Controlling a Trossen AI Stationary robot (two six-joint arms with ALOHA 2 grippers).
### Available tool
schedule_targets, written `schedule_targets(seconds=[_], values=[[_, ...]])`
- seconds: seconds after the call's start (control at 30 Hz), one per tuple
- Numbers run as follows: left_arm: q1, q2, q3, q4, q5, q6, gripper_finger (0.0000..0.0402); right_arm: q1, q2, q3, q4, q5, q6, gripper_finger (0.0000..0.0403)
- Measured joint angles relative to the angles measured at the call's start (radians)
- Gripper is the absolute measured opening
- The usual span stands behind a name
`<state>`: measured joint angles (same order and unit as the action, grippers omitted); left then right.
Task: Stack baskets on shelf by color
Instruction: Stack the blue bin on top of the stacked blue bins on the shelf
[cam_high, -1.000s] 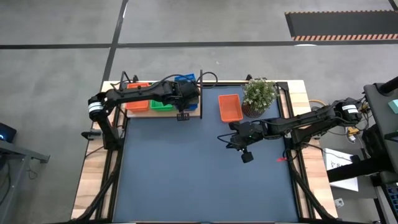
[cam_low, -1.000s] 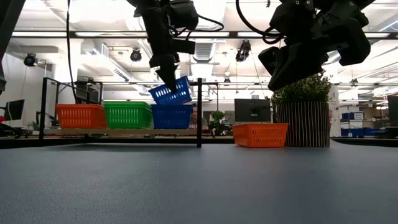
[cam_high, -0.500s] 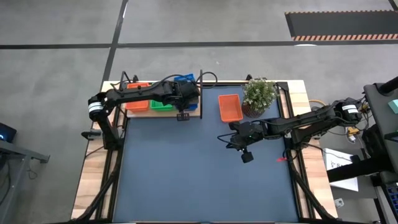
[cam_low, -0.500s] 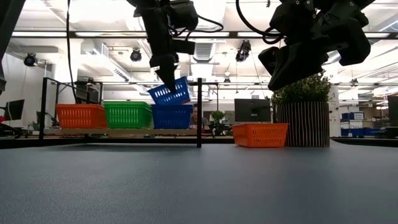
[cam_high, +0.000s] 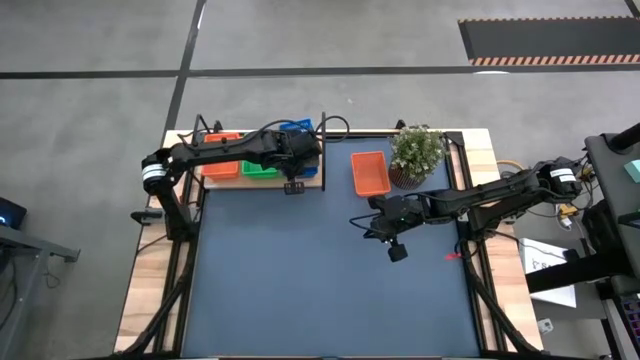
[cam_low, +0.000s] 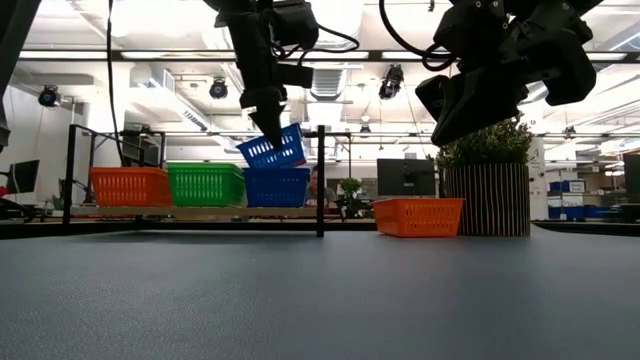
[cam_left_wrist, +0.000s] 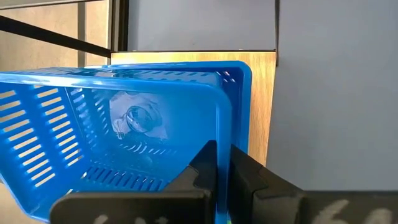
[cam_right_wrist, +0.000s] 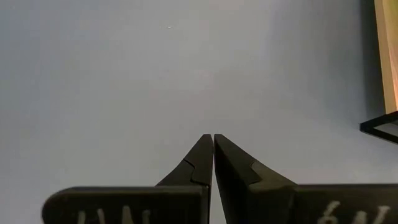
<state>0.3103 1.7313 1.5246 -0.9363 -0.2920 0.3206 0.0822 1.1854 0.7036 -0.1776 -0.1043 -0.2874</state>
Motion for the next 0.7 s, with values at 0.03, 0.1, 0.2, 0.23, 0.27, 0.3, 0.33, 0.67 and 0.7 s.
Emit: schedule_targets(seconds=[0.03,0.1,0.2,0.23,0.27,0.3,0.33,0.67,0.7], values=[[0.0,0.0,0.0,0.0,0.0,0.0,0.0,0.0,0.0,0.0,0.0,0.0,0.0,0.0009],[0.0,0.0,0.0,0.0,0.006,0.0,0.0,0.0,0.0,0.0,0.0,0.0,0.0,0.0009],[0.0,0.0,0.0,0.0,0.014,0.0,0.0,0.0,0.0,0.0,0.0,0.0,0.0,0.0009],[0.0,0.0,0.0,0.0,0.014,0.0,0.0,0.0,0.0,0.0,-0.001,0.0,0.0,0.0009],[0.0,0.0,0.0,0.0,0.014,0.0,0.0,0.0,0.0,0.0,-0.001,0.0,0.0,0.0009],[0.0,0.0,0.0,0.0,0.014,0.0,0.0,0.0,0.0,0.0,-0.002,0.0,0.0,0.0009],[0.0,0.0,0.0,0.0,0.014,0.0,0.0,0.0,0.0,0.0,-0.002,0.0,0.0,0.0009],[0.0,0.0,0.0,0.0,0.025,0.0,0.0,0.0,0.0,0.0,-0.005,0.0,0.008,0.0009],[0.0,0.0,0.0,0.0,0.025,0.0,0.0002,0.0,0.0,0.0,-0.005,0.0,0.008,0.0009]])
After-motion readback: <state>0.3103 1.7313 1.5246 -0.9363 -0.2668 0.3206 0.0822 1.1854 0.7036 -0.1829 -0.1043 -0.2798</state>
